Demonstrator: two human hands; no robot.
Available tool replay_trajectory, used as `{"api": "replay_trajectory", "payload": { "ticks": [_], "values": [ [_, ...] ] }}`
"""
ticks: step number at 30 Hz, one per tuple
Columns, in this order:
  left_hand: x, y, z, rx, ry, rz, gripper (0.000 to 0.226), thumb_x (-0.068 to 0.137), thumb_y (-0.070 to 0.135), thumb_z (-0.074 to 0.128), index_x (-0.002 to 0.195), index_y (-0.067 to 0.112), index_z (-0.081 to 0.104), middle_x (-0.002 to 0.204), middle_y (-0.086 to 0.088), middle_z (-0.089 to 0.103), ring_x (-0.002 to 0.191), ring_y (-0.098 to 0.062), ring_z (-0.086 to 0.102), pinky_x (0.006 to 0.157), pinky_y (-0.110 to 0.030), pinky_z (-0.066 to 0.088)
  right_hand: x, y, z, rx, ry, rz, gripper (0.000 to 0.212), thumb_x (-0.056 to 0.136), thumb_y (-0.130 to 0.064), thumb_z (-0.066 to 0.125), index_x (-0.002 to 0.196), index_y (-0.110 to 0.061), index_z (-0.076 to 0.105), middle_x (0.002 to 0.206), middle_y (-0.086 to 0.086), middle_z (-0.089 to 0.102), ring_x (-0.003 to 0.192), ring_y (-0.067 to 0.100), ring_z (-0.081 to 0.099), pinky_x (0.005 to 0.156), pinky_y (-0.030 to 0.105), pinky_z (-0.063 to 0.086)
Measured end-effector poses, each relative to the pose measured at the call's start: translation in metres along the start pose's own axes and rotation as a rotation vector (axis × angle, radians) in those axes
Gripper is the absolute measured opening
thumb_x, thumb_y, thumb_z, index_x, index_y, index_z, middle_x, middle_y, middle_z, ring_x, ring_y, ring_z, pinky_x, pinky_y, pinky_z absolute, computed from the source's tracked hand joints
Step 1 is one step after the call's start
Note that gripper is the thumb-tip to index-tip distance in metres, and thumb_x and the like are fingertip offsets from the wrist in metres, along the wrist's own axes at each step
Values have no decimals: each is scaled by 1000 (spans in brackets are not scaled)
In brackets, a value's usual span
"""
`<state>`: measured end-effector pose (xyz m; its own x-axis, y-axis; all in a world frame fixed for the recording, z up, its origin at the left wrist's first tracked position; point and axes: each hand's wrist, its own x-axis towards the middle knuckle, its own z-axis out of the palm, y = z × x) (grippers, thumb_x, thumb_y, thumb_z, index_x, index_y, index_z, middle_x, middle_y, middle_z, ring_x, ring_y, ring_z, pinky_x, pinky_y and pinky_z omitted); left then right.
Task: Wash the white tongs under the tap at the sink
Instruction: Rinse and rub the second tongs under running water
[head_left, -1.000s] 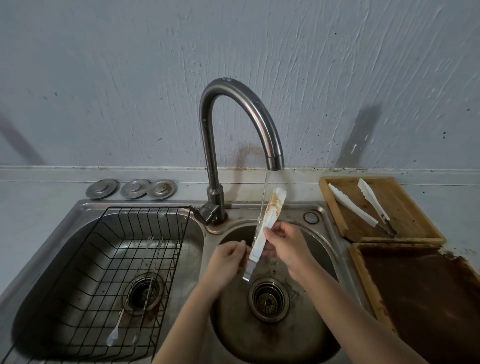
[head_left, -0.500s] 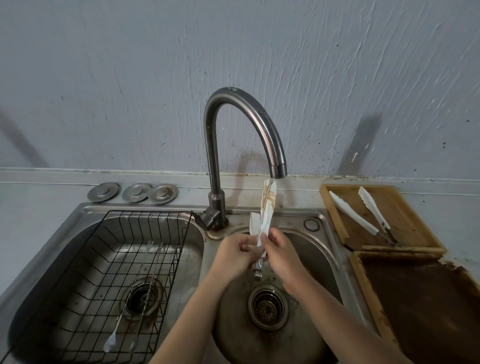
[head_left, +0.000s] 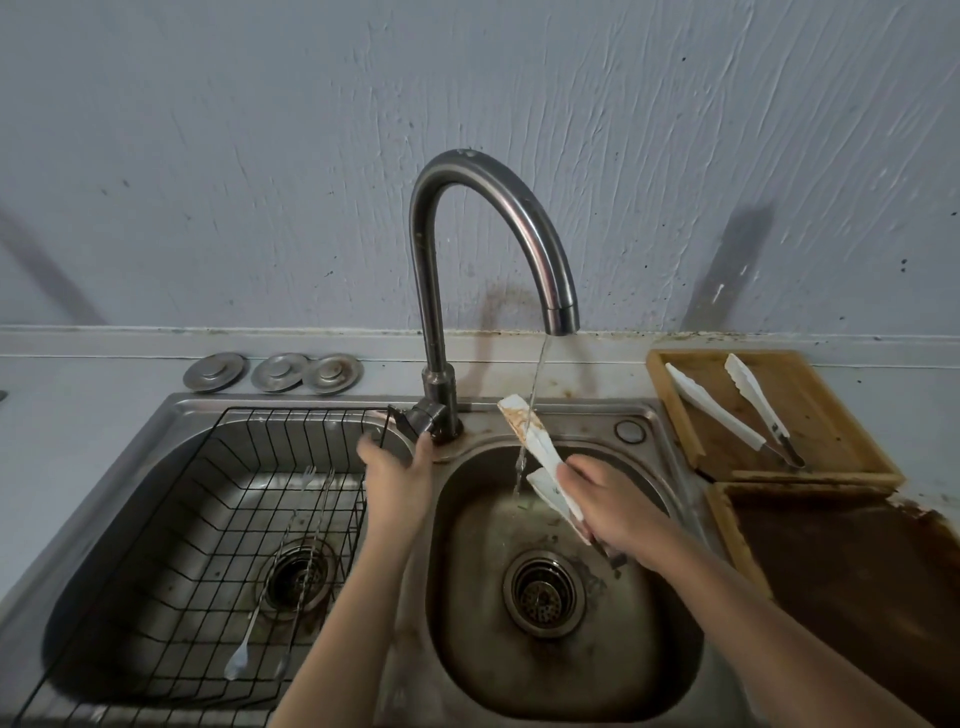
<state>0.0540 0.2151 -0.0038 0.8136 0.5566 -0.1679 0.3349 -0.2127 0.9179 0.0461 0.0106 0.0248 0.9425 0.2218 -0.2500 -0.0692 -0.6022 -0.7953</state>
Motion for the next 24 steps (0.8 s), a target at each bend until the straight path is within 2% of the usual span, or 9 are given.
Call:
{"api": "replay_trajectory", "payload": {
  "ticks": [2,5,7,9,12,15,17,21,24],
  "values": [
    [9,9,-3,1,-19,48,61,91,34,53,139,7,26,116,-14,61,101,-29,58,85,-33,42,-2,3,-3,-39,-43,-5,38,97,-39,35,90,-7,55,58,1,47,39,6,42,39,19,33],
    [18,21,0,105,-13,63,38,96,30,43,121,1,45,109,-16,62,93,-29,55,75,-30,35,-3,6,-3,-87,-107,-35,40,96,-41,35,83,-7,53,63,2,44,52,14,44,47,26,34],
    [20,25,0,138,6,59,32,97,26,39,112,-2,46,111,-24,61,89,-34,54,73,-32,34,-3,6,-2,-97,-131,-58,36,97,-38,36,72,-12,44,60,-1,40,50,12,41,49,25,34],
    [19,27,0,174,-7,75,25,98,22,36,105,-1,44,110,-28,60,80,-30,49,70,-33,34,-3,4,-1,-97,-140,-64,34,97,-36,36,69,-16,39,57,-4,37,47,8,38,50,24,33],
    [17,30,0,212,-11,84,19,98,18,35,103,0,40,111,-30,58,77,-29,47,68,-33,34,-3,3,-1,-103,-132,-55,35,97,-36,37,67,-17,38,54,-6,37,45,8,39,51,25,34],
    [17,31,1,219,-6,77,23,98,16,36,109,-4,40,115,-31,57,85,-37,53,69,-34,35,-4,2,-2,-81,-116,-36,39,97,-37,37,74,-7,46,56,-4,38,44,7,40,51,26,36],
    [18,30,1,207,-7,77,28,97,15,36,115,-6,39,114,-31,57,83,-34,52,69,-34,35,-4,2,-2,-49,-78,-20,44,97,-38,36,86,2,51,57,-2,39,44,7,41,51,26,38],
    [18,31,2,179,-8,92,23,97,13,36,112,-2,40,111,-29,58,80,-27,48,70,-34,34,-1,3,-1,-46,34,-11,48,96,-40,35,94,3,55,59,1,44,44,7,41,52,28,36],
    [18,31,1,170,-8,98,18,96,12,36,109,1,41,110,-28,58,80,-27,47,69,-33,33,-1,2,0,-26,68,5,47,97,-39,35,96,3,56,56,0,45,38,2,42,47,23,36]
  ]
}}
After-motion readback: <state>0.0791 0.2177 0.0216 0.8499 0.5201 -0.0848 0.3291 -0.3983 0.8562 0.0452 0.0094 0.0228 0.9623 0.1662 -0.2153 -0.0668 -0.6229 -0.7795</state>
